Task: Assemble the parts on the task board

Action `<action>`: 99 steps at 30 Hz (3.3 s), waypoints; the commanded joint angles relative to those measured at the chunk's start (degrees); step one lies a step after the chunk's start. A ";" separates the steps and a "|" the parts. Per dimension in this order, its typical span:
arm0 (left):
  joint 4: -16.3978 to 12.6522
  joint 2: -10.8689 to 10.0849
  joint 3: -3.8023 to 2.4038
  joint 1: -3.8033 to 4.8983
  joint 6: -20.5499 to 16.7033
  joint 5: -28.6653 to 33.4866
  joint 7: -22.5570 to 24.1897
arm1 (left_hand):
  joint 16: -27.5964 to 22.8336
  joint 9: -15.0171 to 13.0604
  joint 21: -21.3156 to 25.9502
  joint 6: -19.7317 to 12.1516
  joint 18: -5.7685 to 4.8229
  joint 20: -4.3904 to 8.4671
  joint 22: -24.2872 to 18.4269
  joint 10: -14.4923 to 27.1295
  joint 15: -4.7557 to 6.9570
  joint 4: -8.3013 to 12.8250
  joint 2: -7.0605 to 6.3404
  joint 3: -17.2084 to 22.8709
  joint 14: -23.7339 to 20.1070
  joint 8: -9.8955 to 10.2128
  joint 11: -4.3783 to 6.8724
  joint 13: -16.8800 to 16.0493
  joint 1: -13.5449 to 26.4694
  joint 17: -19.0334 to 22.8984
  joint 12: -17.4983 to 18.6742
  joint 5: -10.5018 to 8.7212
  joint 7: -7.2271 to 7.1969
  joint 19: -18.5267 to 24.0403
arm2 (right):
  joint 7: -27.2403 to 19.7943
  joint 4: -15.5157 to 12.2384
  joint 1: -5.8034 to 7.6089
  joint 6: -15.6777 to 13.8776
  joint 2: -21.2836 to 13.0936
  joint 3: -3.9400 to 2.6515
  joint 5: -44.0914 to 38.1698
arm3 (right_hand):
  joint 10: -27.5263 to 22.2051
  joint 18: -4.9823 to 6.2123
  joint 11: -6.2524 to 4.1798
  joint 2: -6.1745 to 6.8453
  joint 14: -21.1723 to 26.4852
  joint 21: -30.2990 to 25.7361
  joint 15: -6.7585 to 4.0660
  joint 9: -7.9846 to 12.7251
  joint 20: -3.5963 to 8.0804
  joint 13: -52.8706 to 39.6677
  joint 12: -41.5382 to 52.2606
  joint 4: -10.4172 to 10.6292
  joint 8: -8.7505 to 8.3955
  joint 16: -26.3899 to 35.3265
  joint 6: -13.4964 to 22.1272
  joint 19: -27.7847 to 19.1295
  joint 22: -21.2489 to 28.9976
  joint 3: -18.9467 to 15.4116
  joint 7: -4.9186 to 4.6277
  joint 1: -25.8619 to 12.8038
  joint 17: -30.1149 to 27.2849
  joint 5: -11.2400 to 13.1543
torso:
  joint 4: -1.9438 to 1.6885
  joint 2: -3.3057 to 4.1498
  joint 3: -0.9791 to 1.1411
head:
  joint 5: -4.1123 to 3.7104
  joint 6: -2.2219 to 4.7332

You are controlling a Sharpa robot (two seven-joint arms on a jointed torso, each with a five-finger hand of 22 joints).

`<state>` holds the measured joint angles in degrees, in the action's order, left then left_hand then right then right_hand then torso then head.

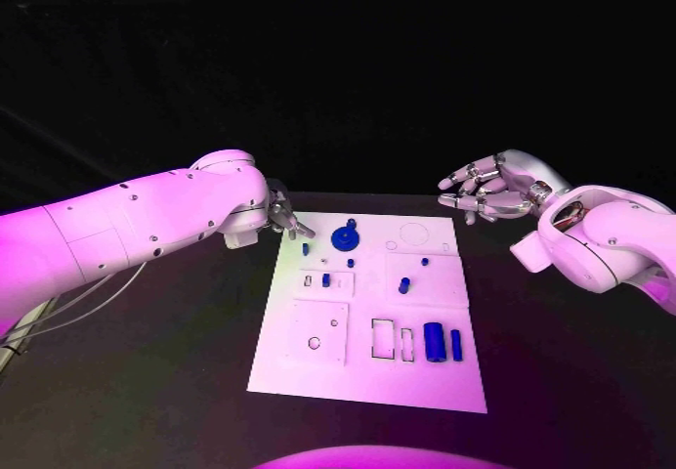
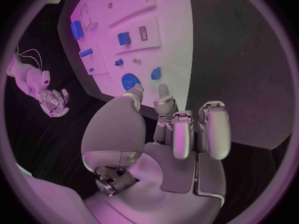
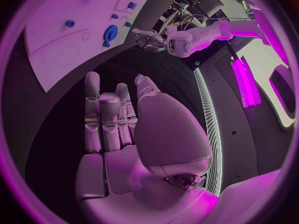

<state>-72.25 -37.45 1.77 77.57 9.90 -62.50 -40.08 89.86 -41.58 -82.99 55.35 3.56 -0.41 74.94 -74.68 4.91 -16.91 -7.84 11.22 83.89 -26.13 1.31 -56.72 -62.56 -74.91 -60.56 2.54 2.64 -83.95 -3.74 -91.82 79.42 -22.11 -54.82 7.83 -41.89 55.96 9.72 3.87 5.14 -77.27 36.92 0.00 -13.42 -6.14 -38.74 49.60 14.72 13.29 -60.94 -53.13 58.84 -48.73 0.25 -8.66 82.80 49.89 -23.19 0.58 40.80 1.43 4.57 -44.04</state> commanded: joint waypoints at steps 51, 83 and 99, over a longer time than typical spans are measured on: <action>5.38 4.22 0.51 -1.75 4.08 1.74 1.08 | 0.14 2.28 -0.02 1.00 -0.69 -0.81 1.81 0.65 -0.48 1.03 4.39 1.01 6.11 1.91 -0.21 0.07 -5.94 -15.09 -0.22 0.27 0.35 -0.20 | -0.34 0.01 -0.03 0.45 0.41 0.00 -0.56 | -0.06 0.73 0.06 -0.03 0.22 -0.57 -0.02 -0.09 -0.25 0.21 -0.12 0.46 0.50 0.28 0.51 0.29 0.16 0.12 0.04 -0.37 0.12 -0.36 | 0.01 -0.09 0.07 | 0.05 -0.72; -6.33 -4.30 0.32 -1.74 -3.60 11.16 1.94 | 0.14 1.96 -0.07 0.71 -0.73 -0.44 2.17 -0.18 -0.12 6.54 4.16 17.38 6.11 0.62 0.29 0.20 -14.89 -15.09 -0.45 0.29 -0.14 -0.28 | -0.18 0.77 -0.10 0.79 0.67 0.03 -0.57 | -0.06 0.73 0.05 -0.06 0.19 -0.64 -0.03 -0.10 -0.25 0.25 -0.09 0.48 0.53 0.31 0.52 0.33 0.19 0.14 0.04 -0.35 0.12 -0.41 | -0.06 -0.17 0.05 | 0.23 -0.84; -13.62 -8.30 0.41 -3.09 -6.04 6.43 2.68 | 0.14 0.67 -0.26 1.18 -0.81 -0.15 2.64 -1.27 0.22 7.24 0.99 23.29 6.11 -1.73 0.77 -0.40 -12.74 -15.09 -1.28 0.29 -0.70 -0.49 | -0.10 0.88 -0.25 0.97 0.77 0.08 -0.60 | -0.06 0.73 0.05 -0.06 0.19 -0.64 -0.03 -0.10 -0.25 0.25 -0.09 0.48 0.53 0.31 0.52 0.33 0.19 0.14 0.04 -0.35 0.12 -0.41 | -0.03 -0.09 0.05 | 0.59 -1.08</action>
<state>-85.50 -45.74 2.18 74.64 4.94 -53.65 -38.27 89.86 -40.87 -82.99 55.77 3.56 -0.82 74.91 -75.53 4.70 -15.19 -6.21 28.66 84.09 -27.46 1.92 -57.07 -75.34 -74.92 -61.61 2.54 3.06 -83.95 -3.72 -90.94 79.22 -21.98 -54.14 7.90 -41.96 55.96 9.73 3.87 5.14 -77.27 36.61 0.00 -13.43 -6.14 -38.53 49.60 14.88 13.51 -60.94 -53.13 58.84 -48.63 0.41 -8.66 82.80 49.94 -23.42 0.51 40.69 1.47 5.05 -45.06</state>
